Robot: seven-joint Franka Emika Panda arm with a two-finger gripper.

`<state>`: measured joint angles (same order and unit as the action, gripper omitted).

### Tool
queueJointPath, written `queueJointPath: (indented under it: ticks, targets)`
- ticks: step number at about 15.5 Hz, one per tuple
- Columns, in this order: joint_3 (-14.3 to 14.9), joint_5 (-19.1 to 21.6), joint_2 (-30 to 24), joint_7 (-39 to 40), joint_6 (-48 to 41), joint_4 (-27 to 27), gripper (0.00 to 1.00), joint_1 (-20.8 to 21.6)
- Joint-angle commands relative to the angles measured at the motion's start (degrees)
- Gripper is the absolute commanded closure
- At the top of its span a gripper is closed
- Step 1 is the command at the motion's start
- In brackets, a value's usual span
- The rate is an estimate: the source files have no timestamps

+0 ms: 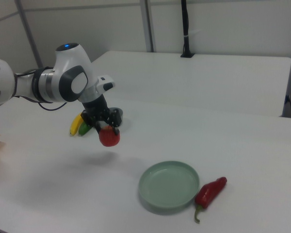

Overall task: Red apple placed in the center of the desktop
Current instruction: 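Lower the held apple onto the bare table beside the plate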

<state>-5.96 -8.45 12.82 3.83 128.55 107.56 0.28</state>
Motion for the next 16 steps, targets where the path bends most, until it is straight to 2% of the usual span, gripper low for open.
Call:
queueJointPath:
  ticks: [1, 4, 8, 16]
  targets:
    - [-0.1, -0.3, 0.2, 3.9, 1.5, 1.3, 0.91, -1.2]
    - [-0.1, -0.3, 2.2, 3.7, 6.3, 1.3, 0.91, -1.2]
    - [-0.1, -0.4, 4.0, 3.6, 8.3, 1.3, 0.91, -1.2]
    - [-0.1, -1.0, 6.1, 3.6, 8.7, -0.3, 0.88, -1.1]
